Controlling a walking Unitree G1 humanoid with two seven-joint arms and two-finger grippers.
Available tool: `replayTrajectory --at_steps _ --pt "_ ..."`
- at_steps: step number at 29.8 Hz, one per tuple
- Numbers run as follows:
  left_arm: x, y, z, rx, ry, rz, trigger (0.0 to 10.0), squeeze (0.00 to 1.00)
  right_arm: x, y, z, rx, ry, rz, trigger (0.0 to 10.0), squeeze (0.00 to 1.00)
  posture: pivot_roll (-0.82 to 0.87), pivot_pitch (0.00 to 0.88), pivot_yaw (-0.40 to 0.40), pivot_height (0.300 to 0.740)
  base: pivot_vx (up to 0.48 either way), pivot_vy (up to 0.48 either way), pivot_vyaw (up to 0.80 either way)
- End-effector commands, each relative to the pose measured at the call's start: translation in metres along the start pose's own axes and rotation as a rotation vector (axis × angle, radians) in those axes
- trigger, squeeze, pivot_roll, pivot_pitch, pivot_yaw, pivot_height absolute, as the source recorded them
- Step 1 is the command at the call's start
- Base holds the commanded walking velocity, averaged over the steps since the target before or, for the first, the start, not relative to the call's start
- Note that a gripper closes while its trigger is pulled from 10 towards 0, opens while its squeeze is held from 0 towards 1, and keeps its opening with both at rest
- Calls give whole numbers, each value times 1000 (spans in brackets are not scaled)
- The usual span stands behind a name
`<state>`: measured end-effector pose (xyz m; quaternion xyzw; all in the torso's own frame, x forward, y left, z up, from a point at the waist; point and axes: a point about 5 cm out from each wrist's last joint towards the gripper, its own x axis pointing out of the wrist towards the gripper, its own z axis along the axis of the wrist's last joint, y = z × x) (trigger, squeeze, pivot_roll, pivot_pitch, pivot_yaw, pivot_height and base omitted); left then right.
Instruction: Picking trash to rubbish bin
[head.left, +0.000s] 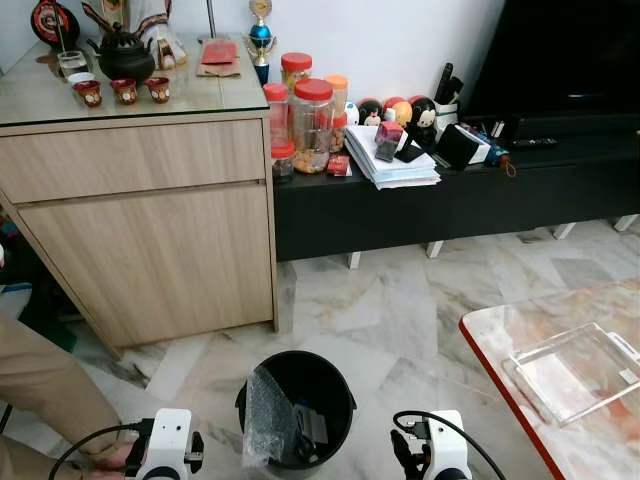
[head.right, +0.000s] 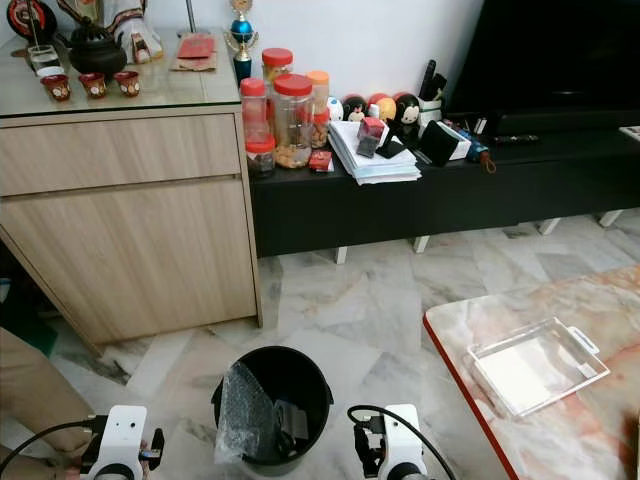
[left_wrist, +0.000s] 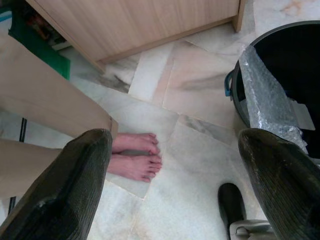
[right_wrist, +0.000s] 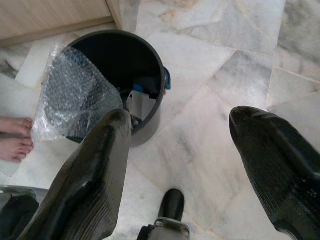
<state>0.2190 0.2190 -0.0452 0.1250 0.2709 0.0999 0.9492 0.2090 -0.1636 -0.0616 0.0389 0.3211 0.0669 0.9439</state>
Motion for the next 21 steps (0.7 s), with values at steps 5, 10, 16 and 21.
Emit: replayTrajectory --at_steps 5,10,16,21 --pt "0 2 -3 18 16 -9 10000 0 -1 -3 -1 15 -1 -16 10000 0 137 54 -57 740 -272 0 0" --pt "1 3 0 15 6 -7 10000 0 0 -2 0 17 -5 -15 10000 0 136 45 -54 740 -284 0 0" --pt "2 3 1 14 2 -6 10000 0 0 -3 0 15 -5 -15 10000 0 136 45 -54 740 -284 0 0" --pt "4 2 6 -1 -12 -8 10000 0 1 -3 4 11 -25 -11 10000 0 130 48 -58 740 -283 0 0"
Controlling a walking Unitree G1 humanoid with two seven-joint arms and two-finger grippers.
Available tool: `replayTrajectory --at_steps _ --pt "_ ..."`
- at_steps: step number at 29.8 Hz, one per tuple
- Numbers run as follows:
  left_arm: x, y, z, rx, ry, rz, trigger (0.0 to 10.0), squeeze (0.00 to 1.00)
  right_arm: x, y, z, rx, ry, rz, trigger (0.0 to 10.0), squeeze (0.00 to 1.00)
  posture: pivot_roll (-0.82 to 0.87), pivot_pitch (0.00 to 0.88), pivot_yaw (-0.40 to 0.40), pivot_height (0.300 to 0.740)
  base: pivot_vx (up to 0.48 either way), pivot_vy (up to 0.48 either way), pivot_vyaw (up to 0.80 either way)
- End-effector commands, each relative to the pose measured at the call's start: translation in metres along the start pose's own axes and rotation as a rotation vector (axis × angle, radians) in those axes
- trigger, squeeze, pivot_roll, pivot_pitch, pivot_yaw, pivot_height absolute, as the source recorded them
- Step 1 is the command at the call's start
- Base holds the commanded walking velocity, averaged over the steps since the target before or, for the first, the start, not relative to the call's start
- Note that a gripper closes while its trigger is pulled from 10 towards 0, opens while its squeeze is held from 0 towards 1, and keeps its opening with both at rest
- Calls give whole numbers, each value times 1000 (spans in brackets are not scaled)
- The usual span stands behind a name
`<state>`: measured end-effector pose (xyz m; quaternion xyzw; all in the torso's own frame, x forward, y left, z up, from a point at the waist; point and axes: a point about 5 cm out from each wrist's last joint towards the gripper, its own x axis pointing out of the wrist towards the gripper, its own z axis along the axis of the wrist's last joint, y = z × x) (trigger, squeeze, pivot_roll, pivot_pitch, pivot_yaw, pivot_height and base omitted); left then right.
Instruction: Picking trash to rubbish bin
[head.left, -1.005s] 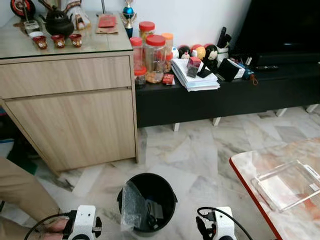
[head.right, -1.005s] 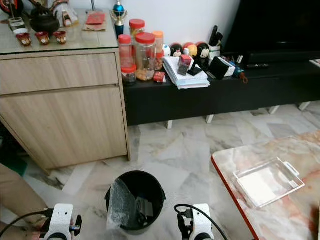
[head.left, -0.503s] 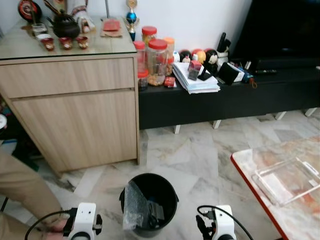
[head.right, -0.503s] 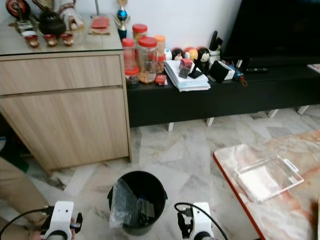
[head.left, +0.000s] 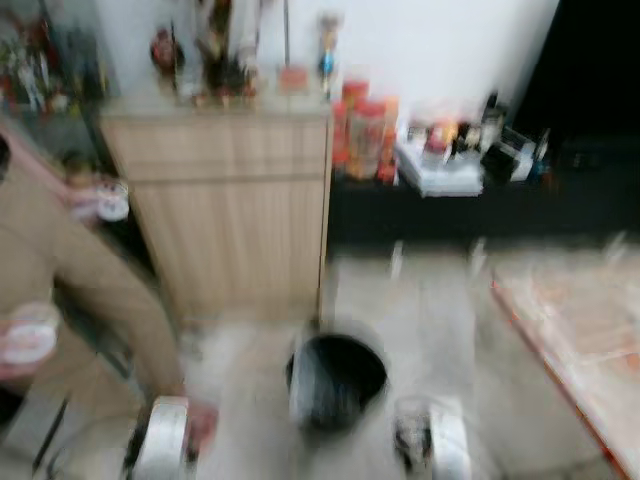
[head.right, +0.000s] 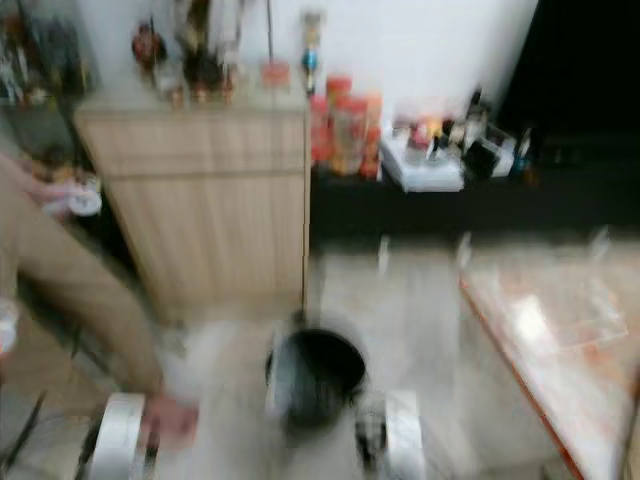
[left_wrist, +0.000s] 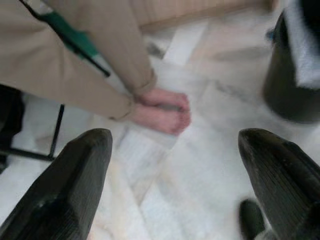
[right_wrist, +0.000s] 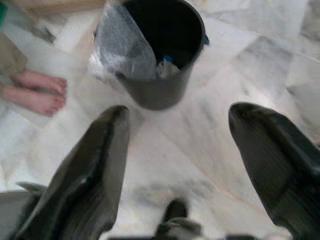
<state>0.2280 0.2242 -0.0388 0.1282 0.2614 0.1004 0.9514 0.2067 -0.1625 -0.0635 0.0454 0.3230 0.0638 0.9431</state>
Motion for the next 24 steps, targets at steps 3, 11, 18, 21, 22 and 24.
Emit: replayTrajectory --at_steps 3,11,18,21,22,24 --pt "0 -7 3 -15 -17 -18 10000 0 3 -2 13 -15 -50 2 10000 0 127 53 -62 740 -279 0 0" --pt "9 -20 41 -16 -177 -72 10000 0 13 11 44 -40 -174 54 10000 0 127 55 -61 740 0 0 0" --pt "14 -28 82 -86 -335 -88 10000 0 20 28 75 -108 -287 116 10000 0 124 41 -60 740 0 0 0" --pt "16 -30 98 -92 -394 -70 10000 0 22 38 89 -116 -351 153 10000 0 125 34 -56 740 0 0 0" --pt "14 -32 104 -71 -426 -74 10000 0 22 41 94 -114 -372 161 10000 0 125 34 -56 740 0 0 0" --pt "12 -35 114 -42 -486 -82 10000 0 22 46 103 -116 -409 175 10000 0 128 29 -49 740 0 0 0"
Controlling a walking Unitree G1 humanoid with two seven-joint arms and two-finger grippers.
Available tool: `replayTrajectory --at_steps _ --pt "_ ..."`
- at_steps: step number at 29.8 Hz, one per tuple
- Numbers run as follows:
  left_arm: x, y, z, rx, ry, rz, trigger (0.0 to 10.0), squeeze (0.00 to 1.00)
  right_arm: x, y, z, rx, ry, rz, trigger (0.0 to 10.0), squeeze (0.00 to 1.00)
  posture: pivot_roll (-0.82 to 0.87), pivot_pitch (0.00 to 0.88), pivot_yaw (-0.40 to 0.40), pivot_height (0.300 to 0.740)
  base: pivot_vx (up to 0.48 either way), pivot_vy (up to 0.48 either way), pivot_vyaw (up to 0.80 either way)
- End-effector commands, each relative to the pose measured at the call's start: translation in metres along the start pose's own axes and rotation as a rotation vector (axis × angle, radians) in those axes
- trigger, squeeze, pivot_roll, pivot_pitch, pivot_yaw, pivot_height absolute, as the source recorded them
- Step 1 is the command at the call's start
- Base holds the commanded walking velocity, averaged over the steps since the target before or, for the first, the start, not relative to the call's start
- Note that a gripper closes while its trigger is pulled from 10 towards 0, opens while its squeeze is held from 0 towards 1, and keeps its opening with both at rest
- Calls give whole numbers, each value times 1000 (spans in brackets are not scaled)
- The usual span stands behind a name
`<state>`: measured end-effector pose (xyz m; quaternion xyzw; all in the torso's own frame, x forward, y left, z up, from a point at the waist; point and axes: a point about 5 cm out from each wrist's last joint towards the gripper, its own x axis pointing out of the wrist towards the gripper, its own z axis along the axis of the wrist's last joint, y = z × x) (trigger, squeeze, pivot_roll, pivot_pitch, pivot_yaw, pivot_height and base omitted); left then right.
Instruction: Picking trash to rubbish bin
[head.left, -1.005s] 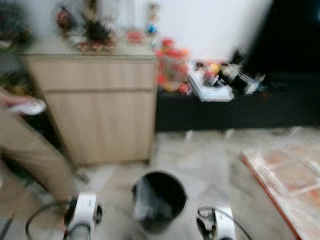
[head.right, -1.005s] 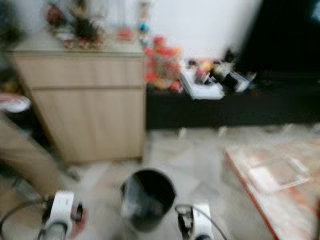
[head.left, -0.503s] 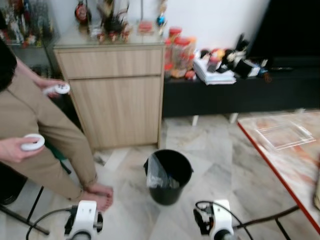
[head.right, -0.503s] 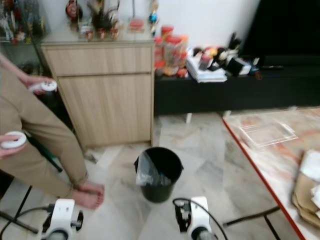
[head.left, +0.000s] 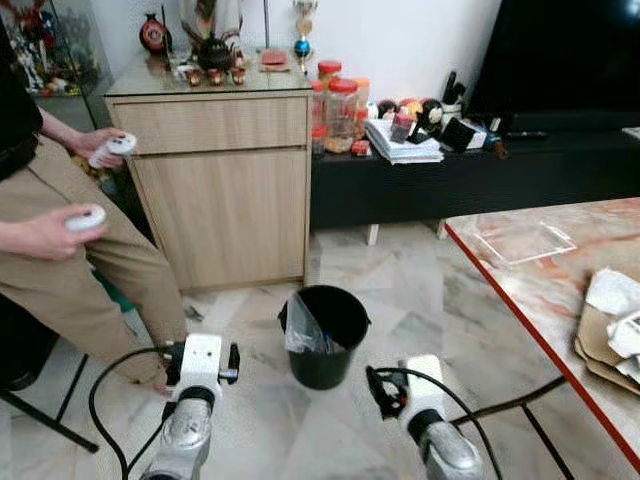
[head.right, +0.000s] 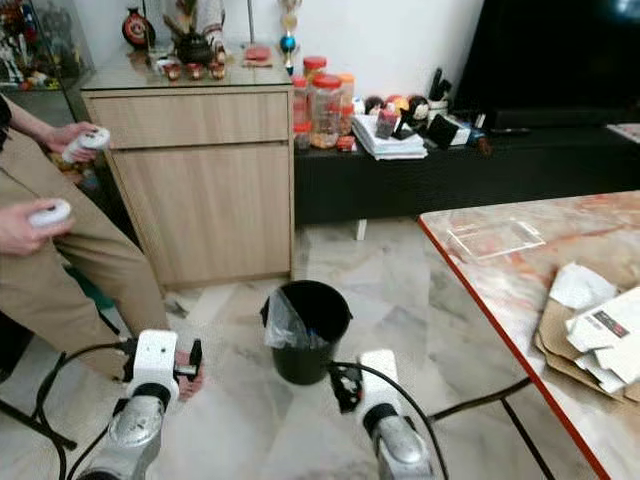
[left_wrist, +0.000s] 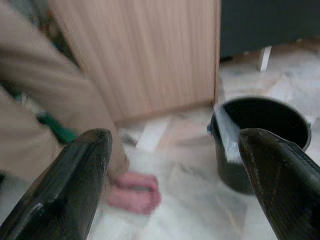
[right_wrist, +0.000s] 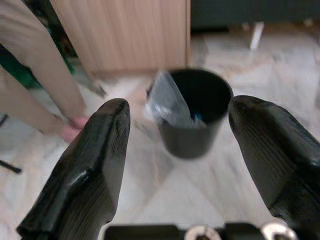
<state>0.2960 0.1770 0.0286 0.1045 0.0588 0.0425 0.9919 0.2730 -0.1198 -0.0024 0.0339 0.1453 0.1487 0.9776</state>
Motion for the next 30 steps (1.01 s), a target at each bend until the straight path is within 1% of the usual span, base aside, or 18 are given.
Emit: replayTrajectory --at_steps 1,2,3,4,6,7,8,9,11,12,18,20,21,22,24,28,29,30 --pt "6 -4 22 31 -120 -12 10000 0 11 4 25 -20 -101 22 10000 0 129 24 -46 740 0 0 0" --pt "6 -4 22 31 -120 -12 10000 0 11 4 25 -20 -101 22 10000 0 129 24 -46 740 0 0 0" --pt "7 -3 30 23 -165 -3 10000 0 14 9 35 -25 -148 37 10000 0 130 23 -44 740 0 0 0" --pt "8 -2 35 16 -185 6 10000 0 17 13 42 -23 -178 51 10000 0 136 17 -42 740 0 0 0" --pt "9 -2 39 15 -200 5 10000 0 19 16 47 -25 -194 62 10000 0 136 17 -42 740 0 0 0" --pt "10 -4 44 12 -225 -4 10000 0 20 22 56 -33 -232 85 10000 0 144 11 -45 740 0 0 0" --pt "10 -4 44 12 -225 -4 10000 0 20 22 56 -33 -232 85 10000 0 144 11 -45 740 0 0 0" --pt "11 -7 51 6 -252 -13 10000 0 22 27 65 -40 -269 105 10000 0 147 6 -45 740 0 0 0" --pt "12 -8 58 14 -280 -18 10000 0 23 30 73 -46 -299 112 10000 0 146 1 -45 740 0 0 0" --pt "14 -9 67 11 -311 -7 10000 0 24 30 84 -44 -338 106 10000 0 147 0 -41 740 0 0 0" --pt "23 -3 88 -27 -354 62 10000 0 26 24 107 -24 -406 54 10000 0 149 0 -37 740 0 0 0" --pt "25 -6 94 -30 -363 60 10000 0 28 21 112 -14 -413 36 10000 0 154 0 -36 740 0 0 0" --pt "25 -8 95 -29 -365 54 10000 0 28 21 113 -11 -415 32 10000 0 152 0 -34 740 0 0 0" --pt "24 -13 95 -18 -373 26 10000 0 29 21 115 -6 -418 28 10000 0 149 0 -30 740 0 0 0" --pt "22 -16 96 -8 -378 8 10000 0 28 22 118 -11 -428 28 10000 0 149 0 -30 740 0 0 0" --pt "22 -10 97 -7 -384 24 10000 0 24 21 125 -22 -452 26 10000 0 139 0 -20 740 0 0 0" --pt "22 -9 97 -3 -383 25 10000 0 24 19 125 -22 -450 19 10000 0 139 0 -20 740 0 0 0" --pt "22 -5 95 7 -376 28 10000 0 24 12 122 -27 -440 -7 10000 0 139 0 -20 740 0 0 0"
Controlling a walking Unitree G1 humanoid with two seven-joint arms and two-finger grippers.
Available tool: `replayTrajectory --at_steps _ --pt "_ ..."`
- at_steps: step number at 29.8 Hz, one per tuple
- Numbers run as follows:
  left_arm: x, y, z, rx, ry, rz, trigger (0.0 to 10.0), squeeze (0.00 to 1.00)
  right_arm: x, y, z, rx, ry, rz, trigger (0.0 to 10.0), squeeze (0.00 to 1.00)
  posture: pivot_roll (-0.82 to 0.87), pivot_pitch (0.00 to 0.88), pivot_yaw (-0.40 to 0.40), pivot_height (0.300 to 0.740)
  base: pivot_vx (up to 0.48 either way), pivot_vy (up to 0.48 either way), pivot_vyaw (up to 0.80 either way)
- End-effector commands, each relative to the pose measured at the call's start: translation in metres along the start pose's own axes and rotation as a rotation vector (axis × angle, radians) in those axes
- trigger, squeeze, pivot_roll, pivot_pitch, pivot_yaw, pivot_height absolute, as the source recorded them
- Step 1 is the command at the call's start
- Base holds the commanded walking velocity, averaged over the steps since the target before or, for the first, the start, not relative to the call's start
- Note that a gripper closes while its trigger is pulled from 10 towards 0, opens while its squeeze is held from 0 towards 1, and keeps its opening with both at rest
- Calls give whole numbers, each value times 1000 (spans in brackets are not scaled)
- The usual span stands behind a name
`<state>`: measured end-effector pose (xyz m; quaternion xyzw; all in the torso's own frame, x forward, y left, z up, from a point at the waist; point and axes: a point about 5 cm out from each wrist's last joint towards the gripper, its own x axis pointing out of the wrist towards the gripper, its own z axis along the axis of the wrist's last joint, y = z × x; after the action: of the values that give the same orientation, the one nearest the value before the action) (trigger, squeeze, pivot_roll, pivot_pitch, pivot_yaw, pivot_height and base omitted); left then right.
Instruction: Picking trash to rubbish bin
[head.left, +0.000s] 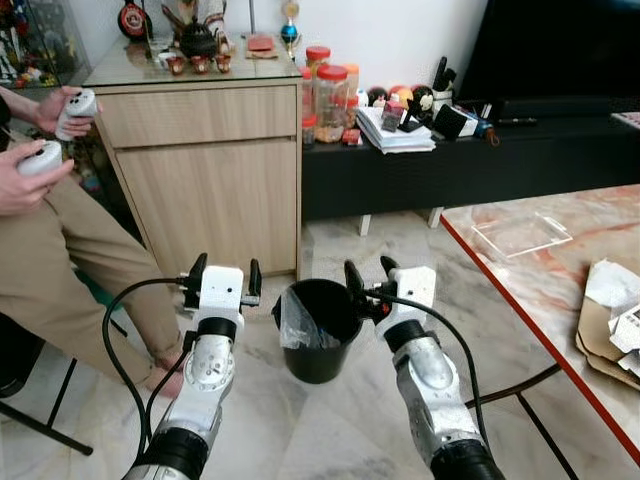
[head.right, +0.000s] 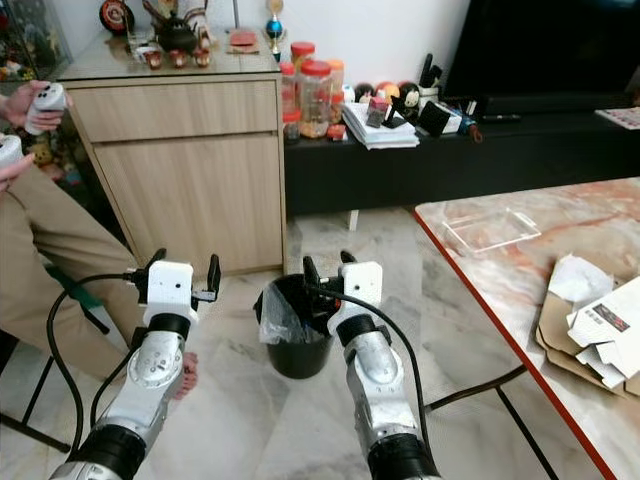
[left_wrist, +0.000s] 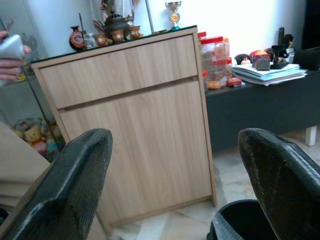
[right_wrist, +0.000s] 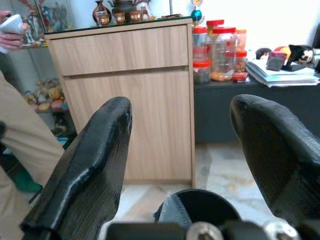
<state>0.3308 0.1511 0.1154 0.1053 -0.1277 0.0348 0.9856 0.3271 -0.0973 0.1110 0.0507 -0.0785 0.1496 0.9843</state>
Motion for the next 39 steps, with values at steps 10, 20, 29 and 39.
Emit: replayTrajectory --at_steps 10,20,29,39 --pt "3 26 -7 69 38 37 10000 0 -4 -32 3 -8 18 -111 10000 0 141 0 -22 740 0 0 0" --pt "7 30 -8 76 44 54 10000 0 -4 -36 0 -3 49 -140 10000 0 135 0 -13 740 0 0 -224" --pt "7 21 -6 72 36 25 10000 0 -5 -33 -4 4 58 -134 10000 0 137 0 -7 740 0 0 -788" --pt "7 19 -4 63 22 18 10000 0 -3 -30 -4 12 58 -132 10000 0 142 0 -8 740 0 0 -788"
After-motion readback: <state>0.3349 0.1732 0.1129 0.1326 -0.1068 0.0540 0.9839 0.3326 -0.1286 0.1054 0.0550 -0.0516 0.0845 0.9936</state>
